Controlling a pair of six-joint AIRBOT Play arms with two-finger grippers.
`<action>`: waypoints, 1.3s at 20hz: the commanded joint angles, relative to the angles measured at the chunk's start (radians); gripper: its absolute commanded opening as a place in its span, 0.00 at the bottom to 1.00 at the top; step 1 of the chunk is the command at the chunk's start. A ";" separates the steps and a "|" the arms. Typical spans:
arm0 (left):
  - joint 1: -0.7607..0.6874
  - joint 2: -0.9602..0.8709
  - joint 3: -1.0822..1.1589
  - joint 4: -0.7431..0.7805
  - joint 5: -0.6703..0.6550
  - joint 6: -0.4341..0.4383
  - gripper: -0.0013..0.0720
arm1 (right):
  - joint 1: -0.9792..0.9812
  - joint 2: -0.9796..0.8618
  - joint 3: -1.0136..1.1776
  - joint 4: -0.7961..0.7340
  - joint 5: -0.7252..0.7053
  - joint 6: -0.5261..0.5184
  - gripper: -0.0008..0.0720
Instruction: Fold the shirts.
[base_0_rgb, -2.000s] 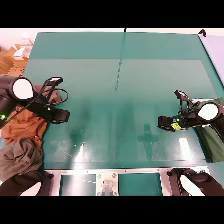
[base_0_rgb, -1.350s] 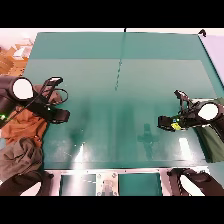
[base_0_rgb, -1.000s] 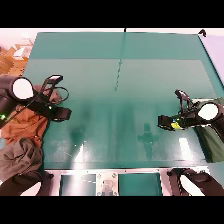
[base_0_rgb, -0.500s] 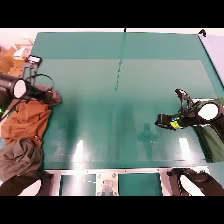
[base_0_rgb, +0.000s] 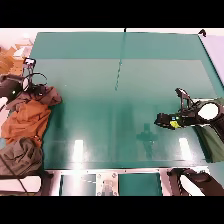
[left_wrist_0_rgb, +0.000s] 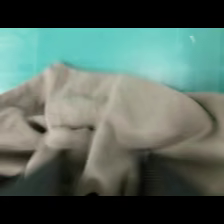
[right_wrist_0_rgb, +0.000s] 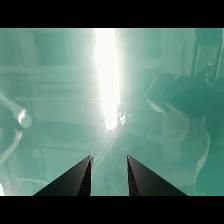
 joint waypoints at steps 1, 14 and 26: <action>0.011 -0.095 0.073 0.006 -0.056 0.018 0.06 | 0.000 0.000 0.000 0.005 0.000 0.000 0.36; -0.390 0.172 0.739 -0.438 -0.544 0.160 0.05 | -0.126 0.000 0.204 0.004 0.000 -0.068 0.03; -0.771 0.100 0.606 -0.701 -0.624 -0.002 0.05 | -0.213 0.000 0.284 0.007 0.050 -0.109 0.03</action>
